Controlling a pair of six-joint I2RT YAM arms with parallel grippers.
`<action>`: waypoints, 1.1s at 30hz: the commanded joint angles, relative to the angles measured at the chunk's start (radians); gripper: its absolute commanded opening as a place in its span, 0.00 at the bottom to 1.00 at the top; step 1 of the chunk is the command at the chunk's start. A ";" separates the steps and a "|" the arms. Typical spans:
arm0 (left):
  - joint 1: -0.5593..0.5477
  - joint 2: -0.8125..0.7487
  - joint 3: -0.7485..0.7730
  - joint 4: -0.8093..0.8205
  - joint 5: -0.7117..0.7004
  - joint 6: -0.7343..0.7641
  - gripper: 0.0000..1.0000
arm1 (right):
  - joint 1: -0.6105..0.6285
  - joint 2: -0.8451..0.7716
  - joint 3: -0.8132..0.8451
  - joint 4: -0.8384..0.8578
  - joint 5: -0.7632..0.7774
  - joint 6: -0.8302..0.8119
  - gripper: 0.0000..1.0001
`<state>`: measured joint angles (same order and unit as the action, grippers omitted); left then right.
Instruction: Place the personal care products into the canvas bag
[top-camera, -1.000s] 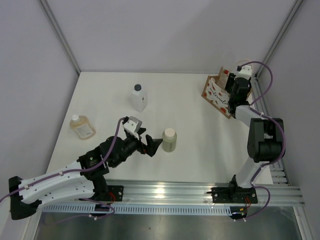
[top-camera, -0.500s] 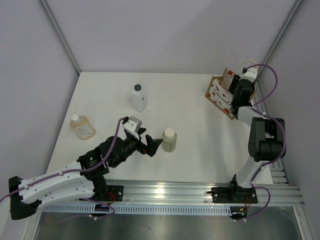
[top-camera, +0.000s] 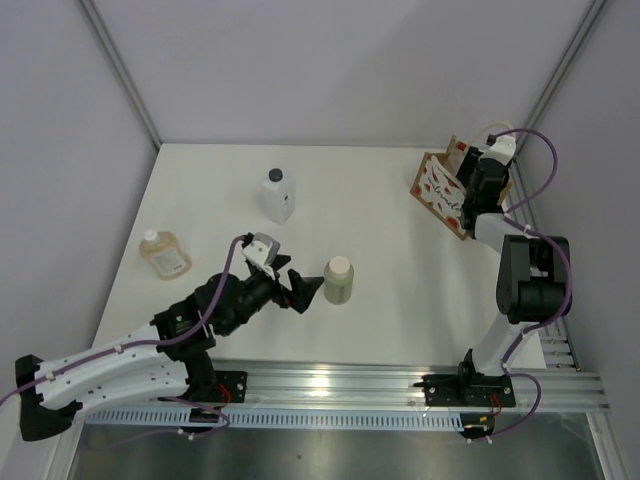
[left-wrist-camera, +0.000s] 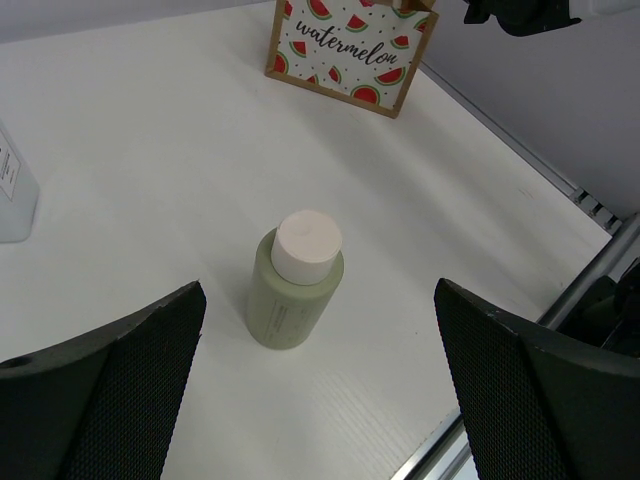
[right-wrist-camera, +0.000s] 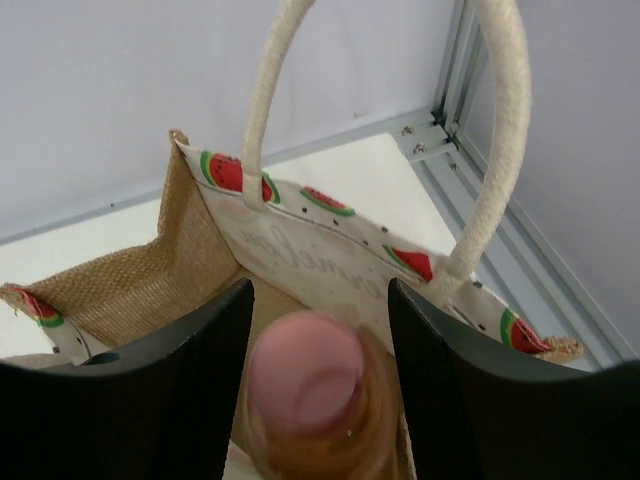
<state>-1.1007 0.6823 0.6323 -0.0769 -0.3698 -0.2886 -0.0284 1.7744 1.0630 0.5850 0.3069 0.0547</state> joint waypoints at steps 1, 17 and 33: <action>0.004 -0.020 0.027 0.008 0.011 -0.009 0.99 | -0.004 -0.023 0.031 0.088 0.020 0.010 0.61; 0.002 -0.004 0.027 0.009 -0.014 0.000 0.99 | -0.015 -0.205 0.208 -0.237 -0.004 0.145 0.70; 0.004 -0.026 0.000 0.042 -0.069 -0.004 0.99 | 0.342 -0.671 0.057 -0.674 -0.220 0.188 0.90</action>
<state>-1.1007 0.6674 0.6300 -0.0685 -0.3931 -0.2882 0.1959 1.1702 1.2011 -0.0311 0.1066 0.2756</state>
